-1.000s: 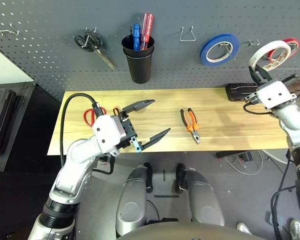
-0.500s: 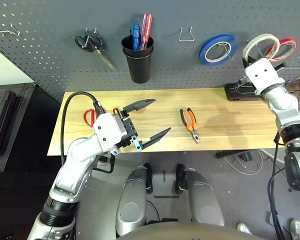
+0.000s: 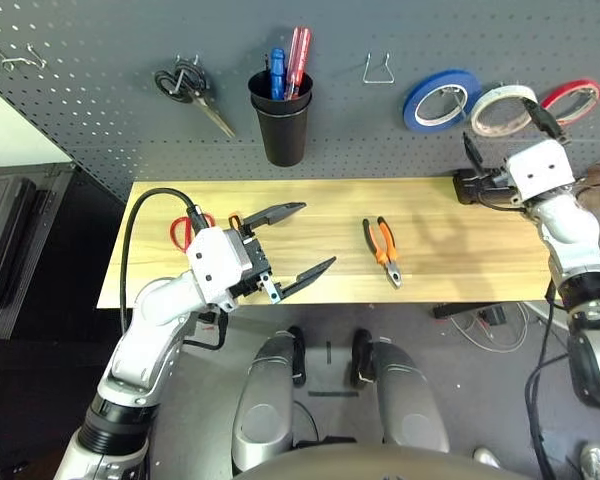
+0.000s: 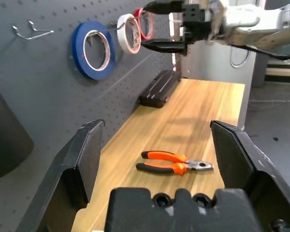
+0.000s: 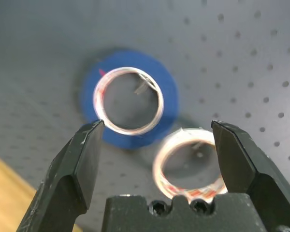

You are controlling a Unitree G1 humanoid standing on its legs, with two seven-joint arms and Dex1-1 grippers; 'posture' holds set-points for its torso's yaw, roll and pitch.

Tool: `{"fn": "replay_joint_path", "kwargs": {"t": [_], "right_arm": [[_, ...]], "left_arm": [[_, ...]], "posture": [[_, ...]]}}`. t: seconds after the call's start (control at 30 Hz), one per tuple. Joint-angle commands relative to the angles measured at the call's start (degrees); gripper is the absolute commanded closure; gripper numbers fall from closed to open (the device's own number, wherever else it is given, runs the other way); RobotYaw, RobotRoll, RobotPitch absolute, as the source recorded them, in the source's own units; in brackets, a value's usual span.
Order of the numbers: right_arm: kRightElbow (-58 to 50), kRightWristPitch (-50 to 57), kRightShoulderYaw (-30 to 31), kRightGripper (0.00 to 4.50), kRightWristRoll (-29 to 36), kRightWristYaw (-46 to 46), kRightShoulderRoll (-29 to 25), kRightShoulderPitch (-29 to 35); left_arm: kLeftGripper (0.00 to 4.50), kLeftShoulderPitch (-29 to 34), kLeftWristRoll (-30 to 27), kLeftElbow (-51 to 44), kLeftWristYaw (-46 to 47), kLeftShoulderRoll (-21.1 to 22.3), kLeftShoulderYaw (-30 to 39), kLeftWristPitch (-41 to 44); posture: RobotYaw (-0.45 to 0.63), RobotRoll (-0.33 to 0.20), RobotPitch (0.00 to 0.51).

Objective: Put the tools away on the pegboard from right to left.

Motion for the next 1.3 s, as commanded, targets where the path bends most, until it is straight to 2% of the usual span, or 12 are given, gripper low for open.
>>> {"fn": "replay_joint_path", "kwargs": {"t": [0.03,0.13,0.2,0.37,0.47,0.57,0.63,0.83,0.93,1.13,1.3], "right_arm": [[-8.7,5.9,0.0,0.02,2.4,2.4,0.8,5.8],[-13.5,13.9,0.3,0.02,3.3,3.5,2.1,9.7],[-16.6,23.8,0.3,0.02,4.2,3.7,3.5,11.9],[-22.4,42.9,-0.2,0.02,5.5,4.5,5.4,13.3],[-24.4,57.8,0.0,0.02,7.2,5.2,6.4,10.9],[-25.2,66.4,0.4,0.02,7.9,6.5,6.7,8.4],[-23.6,74.4,0.9,0.02,8.6,8.1,6.7,4.5],[-20.9,87.3,2.0,0.02,8.6,10.3,7.3,-2.4],[-19.4,96.0,2.3,0.02,9.5,9.7,9.8,-7.0],[-18.8,104.8,3.4,0.02,9.4,7.8,14.2,-10.8],[-18.3,108.4,5.2,0.02,8.3,5.0,18.3,-11.0]], "left_arm": [[0.00,0.7,0.4,2.1,-1.3,0.9,0.1,-1.0],[0.00,0.4,0.6,3.2,-1.8,1.4,0.1,-1.4],[0.00,0.1,1.5,4.1,-2.6,2.5,-0.1,-1.4],[0.00,0.2,4.6,5.6,-3.8,6.0,-1.1,-0.2],[0.00,0.5,8.1,7.6,-4.7,8.7,-2.3,-0.6],[0.00,0.3,10.1,8.6,-5.0,9.7,-3.4,-1.0],[0.00,-0.1,11.5,9.6,-5.4,10.2,-4.4,-1.1],[0.00,-0.7,12.9,9.8,-5.3,10.0,-5.4,-0.1],[0.00,-0.8,14.1,10.7,-5.5,10.1,-6.1,-0.6],[0.00,-1.6,14.5,11.3,-5.5,9.7,-6.5,-0.6],[0.00,-1.8,14.5,11.2,-5.4,9.6,-6.6,-0.3]], "posture": [[0.11,0.000,0.251],[0.10,0.000,0.254],[0.10,0.000,0.257],[0.11,0.000,0.268],[0.11,0.000,0.275],[0.11,0.000,0.283],[0.11,0.000,0.291],[0.12,0.000,0.308],[0.12,0.000,0.316],[0.13,0.000,0.324],[0.14,0.000,0.330]]}}
